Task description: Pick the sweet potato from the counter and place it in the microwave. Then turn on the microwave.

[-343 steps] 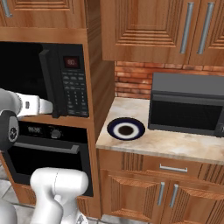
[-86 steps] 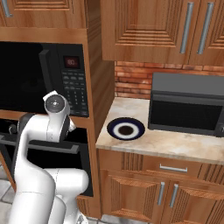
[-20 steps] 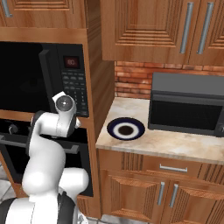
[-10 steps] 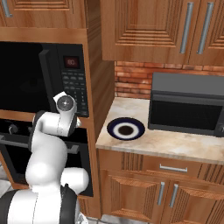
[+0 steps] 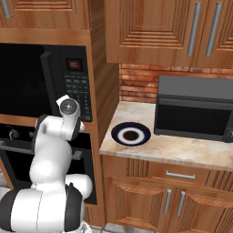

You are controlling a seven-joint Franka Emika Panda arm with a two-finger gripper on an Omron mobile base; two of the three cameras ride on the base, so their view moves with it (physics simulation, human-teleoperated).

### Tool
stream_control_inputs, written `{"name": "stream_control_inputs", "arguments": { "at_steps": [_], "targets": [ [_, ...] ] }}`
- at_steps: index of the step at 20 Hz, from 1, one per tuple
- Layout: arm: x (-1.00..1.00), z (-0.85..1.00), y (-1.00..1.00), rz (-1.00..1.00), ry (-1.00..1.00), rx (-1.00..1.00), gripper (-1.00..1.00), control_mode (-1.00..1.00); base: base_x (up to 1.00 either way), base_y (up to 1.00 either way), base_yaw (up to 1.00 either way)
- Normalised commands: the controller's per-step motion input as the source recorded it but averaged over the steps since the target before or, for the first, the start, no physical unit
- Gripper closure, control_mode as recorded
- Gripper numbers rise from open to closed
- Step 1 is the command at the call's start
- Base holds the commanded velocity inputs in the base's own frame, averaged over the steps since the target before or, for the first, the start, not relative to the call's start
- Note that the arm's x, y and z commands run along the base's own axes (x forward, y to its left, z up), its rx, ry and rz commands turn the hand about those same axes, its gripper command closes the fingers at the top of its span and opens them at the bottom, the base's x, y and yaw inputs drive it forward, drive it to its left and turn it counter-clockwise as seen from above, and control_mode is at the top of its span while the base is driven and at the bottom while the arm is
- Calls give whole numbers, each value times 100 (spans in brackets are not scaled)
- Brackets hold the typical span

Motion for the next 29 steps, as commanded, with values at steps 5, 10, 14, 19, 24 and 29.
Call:
{"name": "stream_control_inputs", "arguments": {
  "at_steps": [5, 10, 14, 19, 24, 29],
  "targets": [
    [11, -8, 1, 0, 0, 0, 100, -100, 0, 0, 0],
    [9, -13, 3, 0, 0, 0, 100, -100, 0, 0, 0],
    [10, -14, 6, 0, 0, 0, 100, -100, 0, 0, 0],
    [11, -11, 6, 1, 0, 0, 100, -100, 0, 0, 0],
    [-4, -3, 2, 0, 0, 0, 100, -100, 0, 0, 0],
    [-43, 6, -1, 0, -1, 0, 100, -100, 0, 0, 0]
  ]
}}
